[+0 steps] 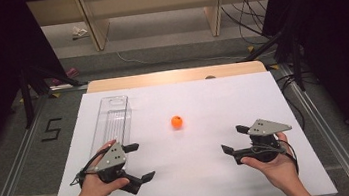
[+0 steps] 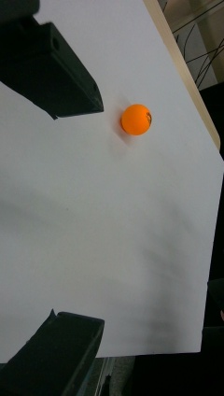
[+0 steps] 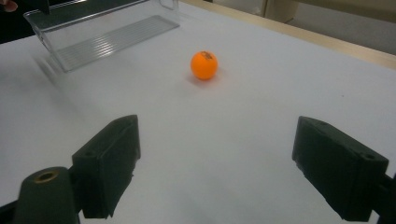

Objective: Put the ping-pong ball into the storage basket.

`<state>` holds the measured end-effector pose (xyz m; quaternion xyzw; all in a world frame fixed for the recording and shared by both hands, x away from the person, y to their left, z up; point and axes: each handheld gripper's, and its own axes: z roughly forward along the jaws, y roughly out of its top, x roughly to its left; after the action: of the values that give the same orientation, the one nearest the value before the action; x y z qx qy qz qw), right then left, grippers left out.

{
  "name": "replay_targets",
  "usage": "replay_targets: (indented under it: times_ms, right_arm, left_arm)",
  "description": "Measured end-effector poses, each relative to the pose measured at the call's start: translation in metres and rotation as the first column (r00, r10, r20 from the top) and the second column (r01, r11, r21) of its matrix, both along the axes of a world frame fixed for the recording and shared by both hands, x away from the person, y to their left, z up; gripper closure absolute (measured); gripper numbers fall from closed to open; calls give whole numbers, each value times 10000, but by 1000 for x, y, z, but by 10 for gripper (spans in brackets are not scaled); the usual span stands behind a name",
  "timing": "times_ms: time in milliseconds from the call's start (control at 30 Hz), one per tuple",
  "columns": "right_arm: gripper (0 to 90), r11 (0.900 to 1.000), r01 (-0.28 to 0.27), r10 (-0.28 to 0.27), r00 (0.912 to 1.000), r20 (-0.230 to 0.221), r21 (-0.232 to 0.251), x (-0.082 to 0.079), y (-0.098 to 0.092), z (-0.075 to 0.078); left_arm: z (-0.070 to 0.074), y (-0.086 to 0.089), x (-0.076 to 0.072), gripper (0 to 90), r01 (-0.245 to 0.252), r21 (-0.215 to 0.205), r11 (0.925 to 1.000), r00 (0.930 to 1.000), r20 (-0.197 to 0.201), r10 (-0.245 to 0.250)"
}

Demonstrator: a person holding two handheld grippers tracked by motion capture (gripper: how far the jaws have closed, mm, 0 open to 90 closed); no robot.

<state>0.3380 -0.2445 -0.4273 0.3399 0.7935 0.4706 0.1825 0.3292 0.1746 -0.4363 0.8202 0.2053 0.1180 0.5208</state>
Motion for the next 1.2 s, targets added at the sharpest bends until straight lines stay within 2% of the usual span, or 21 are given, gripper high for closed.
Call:
replay_targets:
  times_ms: [433, 1200]
  right_arm:
    - [162, 9998, 143, -143, 9999, 54, 111, 0, -3, 2]
    - [162, 9999, -113, 113, 9999, 20, 81, 8, 13, -2]
  left_arm:
    - [1, 1, -1, 0, 38, -38, 10000, 10000, -9, -38]
    - [1, 1, -1, 0, 105, -99, 9999, 9999, -28, -105]
